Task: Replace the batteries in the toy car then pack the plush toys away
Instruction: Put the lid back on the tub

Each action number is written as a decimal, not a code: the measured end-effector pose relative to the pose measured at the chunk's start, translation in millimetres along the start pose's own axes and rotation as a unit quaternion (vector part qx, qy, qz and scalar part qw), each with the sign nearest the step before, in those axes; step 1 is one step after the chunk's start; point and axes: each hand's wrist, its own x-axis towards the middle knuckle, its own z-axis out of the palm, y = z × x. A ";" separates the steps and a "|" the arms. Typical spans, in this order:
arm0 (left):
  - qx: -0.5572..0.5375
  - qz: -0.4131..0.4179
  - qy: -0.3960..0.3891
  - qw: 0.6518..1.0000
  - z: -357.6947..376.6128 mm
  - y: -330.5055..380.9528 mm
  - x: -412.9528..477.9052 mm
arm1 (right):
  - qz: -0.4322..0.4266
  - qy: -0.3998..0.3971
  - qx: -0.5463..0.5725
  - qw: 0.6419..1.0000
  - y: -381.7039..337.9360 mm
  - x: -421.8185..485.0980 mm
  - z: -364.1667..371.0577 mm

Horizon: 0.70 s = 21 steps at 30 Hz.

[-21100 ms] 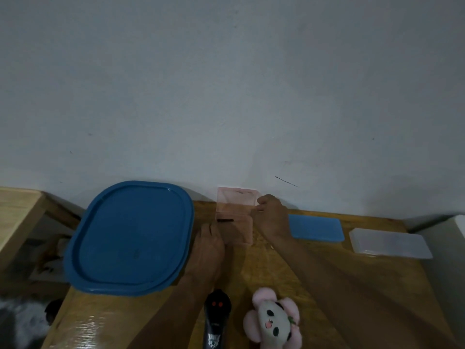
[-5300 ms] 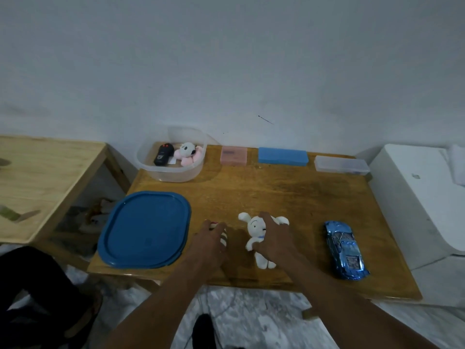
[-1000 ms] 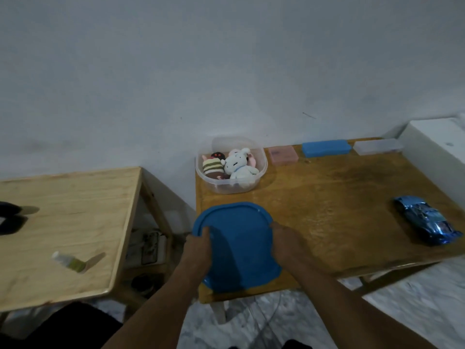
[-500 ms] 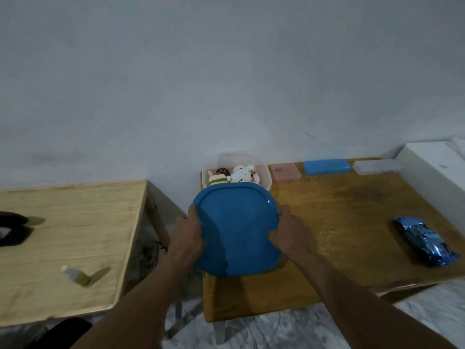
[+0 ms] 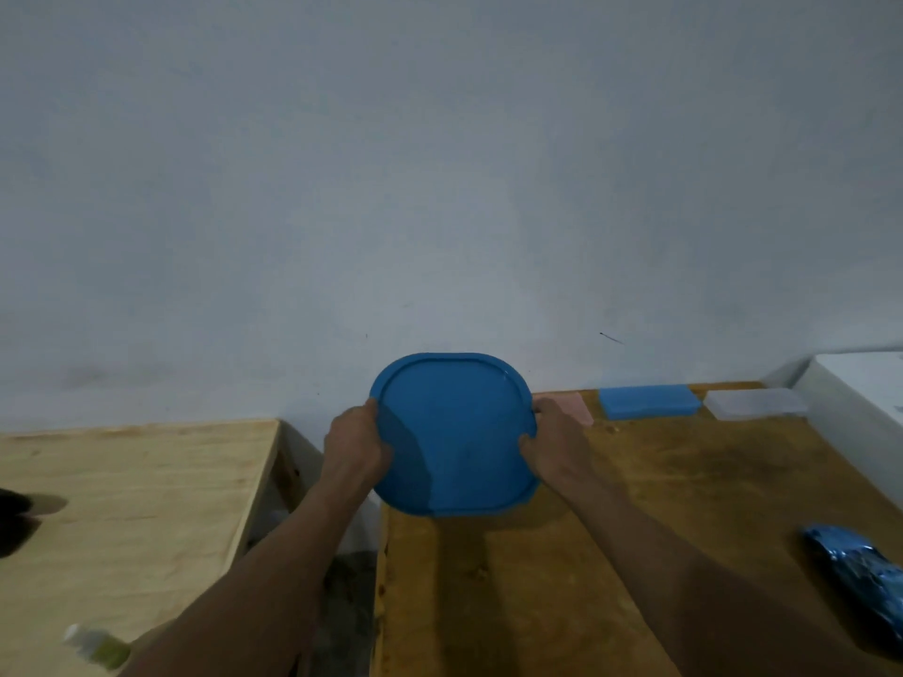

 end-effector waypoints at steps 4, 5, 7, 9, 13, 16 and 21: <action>0.003 -0.018 0.001 1.000 7.8 11.4 24.8 | -0.007 -0.030 -0.022 0.999 5.0 35.6 -4.0; 0.004 -0.025 0.001 1.000 10.0 14.7 29.8 | -0.008 -0.039 -0.027 0.999 7.0 43.7 -4.8; 0.005 -0.032 -0.002 0.999 15.5 20.3 38.2 | -0.007 -0.053 -0.032 0.998 11.4 57.4 -5.1; 0.012 -0.036 -0.007 0.999 22.9 22.5 45.8 | -0.001 -0.060 -0.037 0.998 16.3 68.5 -2.4; 0.036 -0.039 -0.033 0.998 37.3 20.1 57.4 | 0.016 -0.071 -0.051 0.996 27.1 82.7 13.2; 0.044 -0.040 -0.049 0.997 45.0 13.2 70.4 | 0.044 -0.078 -0.063 0.994 27.8 92.2 27.1; 0.050 -0.055 -0.079 0.994 53.9 7.2 91.5 | 0.053 -0.088 -0.071 0.992 30.3 109.0 38.3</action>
